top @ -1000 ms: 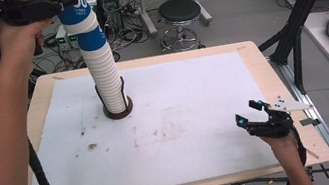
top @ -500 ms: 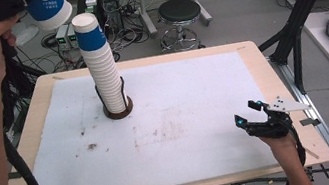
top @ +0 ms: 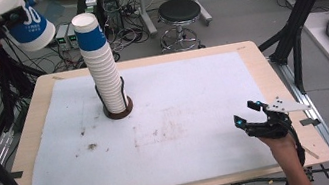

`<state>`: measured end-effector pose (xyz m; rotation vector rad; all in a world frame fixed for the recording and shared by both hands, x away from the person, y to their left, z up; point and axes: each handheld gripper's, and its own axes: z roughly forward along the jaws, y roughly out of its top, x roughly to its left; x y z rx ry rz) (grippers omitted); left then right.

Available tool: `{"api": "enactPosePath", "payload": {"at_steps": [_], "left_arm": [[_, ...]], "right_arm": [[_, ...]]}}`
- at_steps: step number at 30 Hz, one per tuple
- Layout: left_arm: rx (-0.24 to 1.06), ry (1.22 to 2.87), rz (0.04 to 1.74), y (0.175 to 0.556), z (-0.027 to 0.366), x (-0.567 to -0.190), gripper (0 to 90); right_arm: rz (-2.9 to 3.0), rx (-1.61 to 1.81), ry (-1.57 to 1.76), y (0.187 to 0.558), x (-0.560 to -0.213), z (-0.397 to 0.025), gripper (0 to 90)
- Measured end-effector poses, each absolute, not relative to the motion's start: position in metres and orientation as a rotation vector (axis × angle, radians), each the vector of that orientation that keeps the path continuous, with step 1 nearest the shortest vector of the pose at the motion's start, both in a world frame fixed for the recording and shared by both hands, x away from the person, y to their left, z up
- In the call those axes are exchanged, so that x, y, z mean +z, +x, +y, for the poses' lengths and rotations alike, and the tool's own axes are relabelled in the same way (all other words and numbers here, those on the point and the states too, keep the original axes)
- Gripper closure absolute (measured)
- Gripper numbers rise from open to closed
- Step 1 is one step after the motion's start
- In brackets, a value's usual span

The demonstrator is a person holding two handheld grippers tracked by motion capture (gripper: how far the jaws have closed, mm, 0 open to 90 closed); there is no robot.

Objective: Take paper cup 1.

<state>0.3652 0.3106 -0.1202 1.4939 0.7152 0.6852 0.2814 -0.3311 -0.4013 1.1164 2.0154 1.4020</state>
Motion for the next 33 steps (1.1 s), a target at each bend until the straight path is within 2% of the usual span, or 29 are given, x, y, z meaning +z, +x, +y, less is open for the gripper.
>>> {"api": "enactPosePath", "payload": {"at_steps": [14, 26, 33], "left_arm": [[0.600, 1.555, 0.664, 0.339, 0.308, -0.185, 29.6], [0.500, 1.576, 0.619, 0.329, 0.281, -0.250, 29.7], [0.483, 1.607, 0.592, 0.326, 0.263, -0.272, 29.6]], "right_arm": [[2.025, 1.393, 1.111, 0.282, -0.402, -0.328, 20.7], [2.026, 1.384, 1.097, 0.283, -0.403, -0.327, 20.8], [2.025, 1.380, 1.100, 0.283, -0.403, -0.327, 20.8]]}}
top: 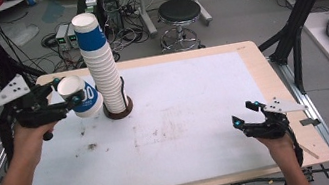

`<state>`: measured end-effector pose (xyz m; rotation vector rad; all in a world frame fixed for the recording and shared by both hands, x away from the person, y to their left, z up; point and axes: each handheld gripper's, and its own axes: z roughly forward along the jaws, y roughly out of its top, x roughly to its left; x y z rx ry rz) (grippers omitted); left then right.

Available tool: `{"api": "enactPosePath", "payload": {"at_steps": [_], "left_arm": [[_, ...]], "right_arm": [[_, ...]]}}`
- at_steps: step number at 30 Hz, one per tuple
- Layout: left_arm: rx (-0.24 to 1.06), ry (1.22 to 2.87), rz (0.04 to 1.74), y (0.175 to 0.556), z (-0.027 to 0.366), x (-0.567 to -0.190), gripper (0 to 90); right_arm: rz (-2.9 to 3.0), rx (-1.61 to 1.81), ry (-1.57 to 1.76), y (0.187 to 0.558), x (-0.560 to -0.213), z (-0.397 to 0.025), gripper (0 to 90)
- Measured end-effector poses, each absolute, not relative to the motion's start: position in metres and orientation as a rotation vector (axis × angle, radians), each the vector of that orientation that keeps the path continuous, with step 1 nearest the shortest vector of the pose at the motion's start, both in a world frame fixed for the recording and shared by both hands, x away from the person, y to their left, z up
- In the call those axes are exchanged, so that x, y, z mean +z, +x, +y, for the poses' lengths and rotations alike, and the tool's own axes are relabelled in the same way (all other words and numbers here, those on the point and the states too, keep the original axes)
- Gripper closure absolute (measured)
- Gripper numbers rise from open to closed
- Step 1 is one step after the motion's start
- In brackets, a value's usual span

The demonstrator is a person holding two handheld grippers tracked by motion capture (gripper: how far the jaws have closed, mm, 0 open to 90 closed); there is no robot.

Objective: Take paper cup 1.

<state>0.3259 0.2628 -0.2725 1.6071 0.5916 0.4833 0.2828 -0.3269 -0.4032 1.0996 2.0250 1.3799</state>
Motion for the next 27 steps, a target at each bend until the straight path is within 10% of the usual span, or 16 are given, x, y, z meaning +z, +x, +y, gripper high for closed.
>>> {"api": "enactPosePath", "payload": {"at_steps": [27], "left_arm": [[0.329, 1.645, 0.541, 0.335, 0.197, -0.328, 29.6]], "right_arm": [[2.032, 1.381, 1.096, 0.279, -0.404, -0.327, 20.7]]}}
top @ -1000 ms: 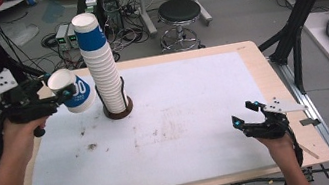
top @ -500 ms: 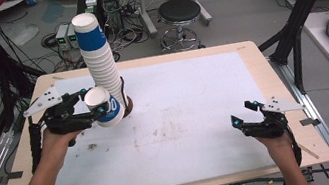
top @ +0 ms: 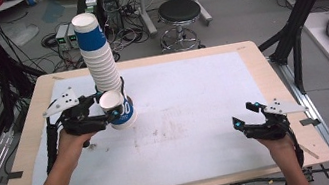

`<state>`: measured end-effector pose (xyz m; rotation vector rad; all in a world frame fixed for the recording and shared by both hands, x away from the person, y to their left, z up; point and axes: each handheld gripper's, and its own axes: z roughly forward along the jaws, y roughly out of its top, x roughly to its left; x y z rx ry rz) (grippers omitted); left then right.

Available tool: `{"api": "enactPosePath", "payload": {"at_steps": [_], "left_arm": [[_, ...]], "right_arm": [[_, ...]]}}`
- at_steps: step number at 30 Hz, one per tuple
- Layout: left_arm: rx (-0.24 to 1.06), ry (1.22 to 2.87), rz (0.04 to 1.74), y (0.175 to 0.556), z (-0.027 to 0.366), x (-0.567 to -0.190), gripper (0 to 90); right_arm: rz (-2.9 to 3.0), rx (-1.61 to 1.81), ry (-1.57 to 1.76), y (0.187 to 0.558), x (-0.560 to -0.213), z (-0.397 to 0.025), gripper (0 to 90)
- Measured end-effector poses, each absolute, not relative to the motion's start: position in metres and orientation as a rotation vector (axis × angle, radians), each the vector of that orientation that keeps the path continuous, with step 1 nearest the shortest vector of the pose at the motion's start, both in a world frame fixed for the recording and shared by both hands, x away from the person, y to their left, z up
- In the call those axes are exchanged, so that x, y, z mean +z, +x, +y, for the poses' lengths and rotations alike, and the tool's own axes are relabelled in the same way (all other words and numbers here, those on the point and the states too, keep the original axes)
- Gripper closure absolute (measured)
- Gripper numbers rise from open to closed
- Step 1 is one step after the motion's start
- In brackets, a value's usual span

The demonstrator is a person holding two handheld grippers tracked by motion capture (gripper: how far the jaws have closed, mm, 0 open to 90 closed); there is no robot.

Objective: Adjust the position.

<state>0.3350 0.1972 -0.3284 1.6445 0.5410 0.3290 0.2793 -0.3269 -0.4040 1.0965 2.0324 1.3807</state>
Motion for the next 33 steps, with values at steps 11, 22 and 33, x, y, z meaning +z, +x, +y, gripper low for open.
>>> {"api": "enactPosePath", "payload": {"at_steps": [11, 22, 33], "left_arm": [[0.277, 1.652, 0.509, 0.337, 0.178, -0.337, 29.6], [0.244, 1.664, 0.469, 0.333, 0.157, -0.343, 29.6], [0.201, 1.682, 0.432, 0.334, 0.130, -0.346, 29.6]], "right_arm": [[2.102, 1.455, 1.029, 0.282, -0.402, -0.312, 20.7], [2.191, 1.530, 0.907, 0.281, -0.396, -0.285, 19.7], [2.261, 1.661, 0.751, 0.287, -0.383, -0.246, 19.8]]}}
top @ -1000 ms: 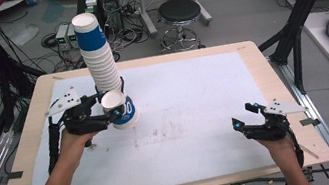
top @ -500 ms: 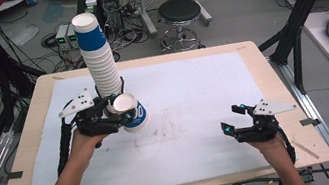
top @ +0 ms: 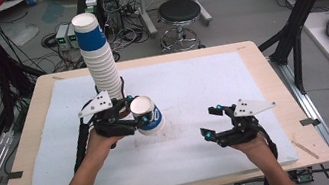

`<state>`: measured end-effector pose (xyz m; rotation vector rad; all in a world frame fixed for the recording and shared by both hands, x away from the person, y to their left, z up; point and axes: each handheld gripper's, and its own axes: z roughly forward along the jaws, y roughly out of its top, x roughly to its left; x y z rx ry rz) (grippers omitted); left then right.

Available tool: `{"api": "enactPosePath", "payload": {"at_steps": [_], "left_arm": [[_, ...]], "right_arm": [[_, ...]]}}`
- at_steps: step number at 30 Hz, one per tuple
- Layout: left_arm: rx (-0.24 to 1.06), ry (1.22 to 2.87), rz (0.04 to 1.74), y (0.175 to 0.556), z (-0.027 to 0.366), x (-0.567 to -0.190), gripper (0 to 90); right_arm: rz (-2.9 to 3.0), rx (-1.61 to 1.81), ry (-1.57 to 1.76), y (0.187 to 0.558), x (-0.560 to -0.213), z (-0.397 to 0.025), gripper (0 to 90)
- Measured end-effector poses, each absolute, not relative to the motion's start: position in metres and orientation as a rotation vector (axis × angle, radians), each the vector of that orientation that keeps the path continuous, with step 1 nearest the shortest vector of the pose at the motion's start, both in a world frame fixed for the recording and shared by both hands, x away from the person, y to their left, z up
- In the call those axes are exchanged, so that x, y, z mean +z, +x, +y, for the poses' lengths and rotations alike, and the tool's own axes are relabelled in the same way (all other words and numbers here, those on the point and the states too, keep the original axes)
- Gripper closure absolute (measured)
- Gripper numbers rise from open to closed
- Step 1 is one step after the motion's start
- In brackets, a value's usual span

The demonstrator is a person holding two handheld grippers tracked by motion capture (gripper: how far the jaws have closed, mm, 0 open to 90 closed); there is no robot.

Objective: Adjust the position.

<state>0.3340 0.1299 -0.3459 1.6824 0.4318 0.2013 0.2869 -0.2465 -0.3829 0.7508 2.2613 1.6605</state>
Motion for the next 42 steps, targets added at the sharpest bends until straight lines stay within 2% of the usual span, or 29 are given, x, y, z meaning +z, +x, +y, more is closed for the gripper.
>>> {"api": "enactPosePath", "payload": {"at_steps": [17, 42], "left_arm": [[0.139, 1.724, 0.358, 0.331, 0.095, -0.354, 29.6], [0.065, 1.714, 0.256, 0.320, 0.065, -0.351, 30.0]], "right_arm": [[2.383, 1.667, 0.598, 0.302, -0.385, -0.199, 19.7], [2.405, 1.697, 0.512, 0.299, -0.391, -0.189, 18.6]]}}
